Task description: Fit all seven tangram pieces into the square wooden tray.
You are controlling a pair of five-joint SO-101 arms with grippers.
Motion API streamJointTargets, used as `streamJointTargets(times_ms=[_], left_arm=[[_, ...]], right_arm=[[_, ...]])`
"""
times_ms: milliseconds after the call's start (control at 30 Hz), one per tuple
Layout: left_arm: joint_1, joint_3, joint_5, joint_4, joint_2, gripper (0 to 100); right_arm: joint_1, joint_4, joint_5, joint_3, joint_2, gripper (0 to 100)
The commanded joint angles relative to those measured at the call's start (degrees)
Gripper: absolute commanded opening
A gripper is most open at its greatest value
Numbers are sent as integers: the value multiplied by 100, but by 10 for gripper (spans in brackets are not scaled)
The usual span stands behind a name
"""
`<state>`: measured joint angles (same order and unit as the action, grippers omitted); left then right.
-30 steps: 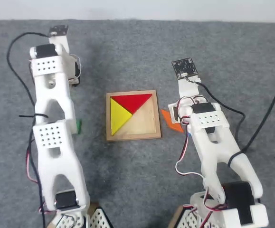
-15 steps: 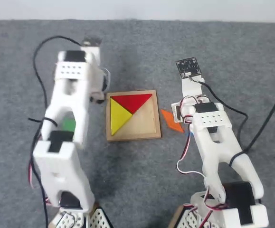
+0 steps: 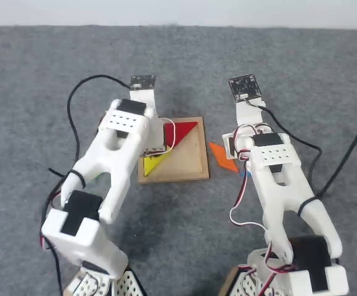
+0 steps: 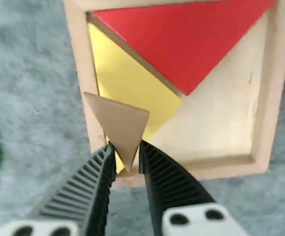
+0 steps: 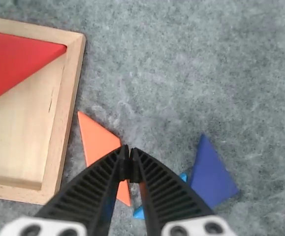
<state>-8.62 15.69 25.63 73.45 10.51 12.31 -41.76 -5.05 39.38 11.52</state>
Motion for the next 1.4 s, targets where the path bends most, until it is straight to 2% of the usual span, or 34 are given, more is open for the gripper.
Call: streamJointTargets(times_ms=[0, 133, 267, 600, 667, 733, 800, 867, 933, 1100, 1267, 1367], left_arm=[[-185, -31, 659, -167, -114, 59], [-563, -48, 1160, -202, -88, 61], [-651, -48, 1468, -202, -70, 91], [-651, -119, 1451, 264, -123, 188], [-642, -321, 1407, 668, -132, 214], [-598, -637, 1011, 1196, -202, 216], [-334, -892, 589, 1459, -404, 193], [202, -954, 431, 1380, -730, 140], [932, -927, 290, 1029, -1134, 85], [2549, -532, -53, -141, -1565, 77], [3226, 356, -571, -1407, -1160, 74], [3525, 541, -897, -1758, -888, 73]], right_arm=[[-101, 127, -26, -53, 374, 10], [-101, 136, -26, -53, 356, 10], [-101, 136, -26, -53, 356, 10], [-84, 136, -26, -53, 330, 10], [-84, 136, -26, -53, 338, 10], [-75, 136, -26, -62, 356, 10], [-57, 136, -26, -62, 374, 10], [13, 136, -26, -62, 382, 9], [242, 110, -62, -141, 347, 9], [1077, 66, -70, -607, 303, 7], [1789, -400, -70, -1635, -418, 7], [2000, -620, -70, -2418, -1305, 7]])
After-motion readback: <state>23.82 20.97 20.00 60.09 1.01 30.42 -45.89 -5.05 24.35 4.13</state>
